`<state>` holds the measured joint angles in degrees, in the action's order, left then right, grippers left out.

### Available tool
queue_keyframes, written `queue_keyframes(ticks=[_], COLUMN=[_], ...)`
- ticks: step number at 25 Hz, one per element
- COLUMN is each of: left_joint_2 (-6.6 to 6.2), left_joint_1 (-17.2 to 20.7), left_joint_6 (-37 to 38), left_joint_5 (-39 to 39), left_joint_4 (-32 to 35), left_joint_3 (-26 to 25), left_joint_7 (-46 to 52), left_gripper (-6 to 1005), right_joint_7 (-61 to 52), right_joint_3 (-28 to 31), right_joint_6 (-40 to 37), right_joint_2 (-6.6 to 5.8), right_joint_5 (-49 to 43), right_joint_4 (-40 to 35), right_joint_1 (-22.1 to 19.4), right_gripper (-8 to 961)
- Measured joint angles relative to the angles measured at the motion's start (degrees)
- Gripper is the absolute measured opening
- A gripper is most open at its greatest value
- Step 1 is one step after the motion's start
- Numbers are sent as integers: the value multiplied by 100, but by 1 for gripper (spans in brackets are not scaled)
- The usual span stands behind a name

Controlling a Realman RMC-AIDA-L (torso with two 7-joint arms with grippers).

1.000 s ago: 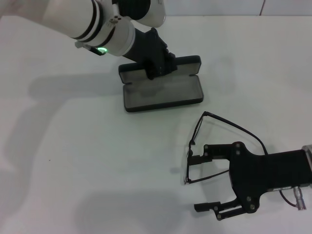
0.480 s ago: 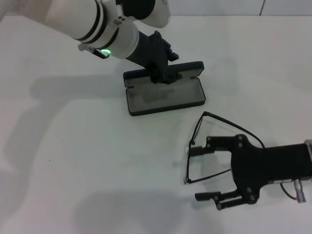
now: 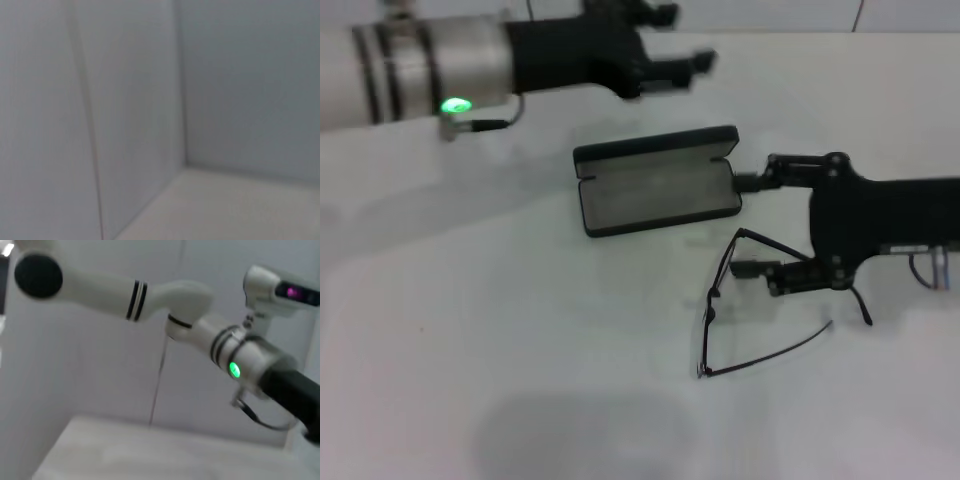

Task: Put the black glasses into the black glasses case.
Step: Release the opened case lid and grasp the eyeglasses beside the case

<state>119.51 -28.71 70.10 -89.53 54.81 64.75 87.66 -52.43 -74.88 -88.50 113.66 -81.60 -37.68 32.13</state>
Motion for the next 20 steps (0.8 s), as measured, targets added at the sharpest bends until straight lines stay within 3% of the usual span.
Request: queue_keyframes(ticks=[1,4,6,9,13,20], left_joint_2=[2,17,18,1,-4,17], left_joint_1=[122,614,881,968,1044,1101], left_joint_6=[85,413,701,976,1138,1247], left_joint_5=[192,1194,1825,2245,2363,2429], left_joint_4=[-90,-599,-1021,-1569,-1950,-2389], left_joint_3=[-74,-241,-258,-289,-316,-322], left_joint_7=[-55,-576,-1081,-1518,-1756,-2142], left_gripper=[725,726,728,729,728,727], right_joint_7=[-583,-1305,-1778,-1926,-2046,-2199], right_joint_3=[-20,-24,-19,-43,-630,-2100], right_joint_6=[64,-44,-246,-622,-581,264], right_joint_2=[-84,-96,-32,131,229,244], right_joint_5=[-879,-2247,-3231,-4232,-4811,-4897], right_joint_4=[-696,-1443,-1900,-2115,-1966,-1924], right_joint_1=[335,871,1334,1867,2510,2805], right_gripper=[684,682,680,678,675,670])
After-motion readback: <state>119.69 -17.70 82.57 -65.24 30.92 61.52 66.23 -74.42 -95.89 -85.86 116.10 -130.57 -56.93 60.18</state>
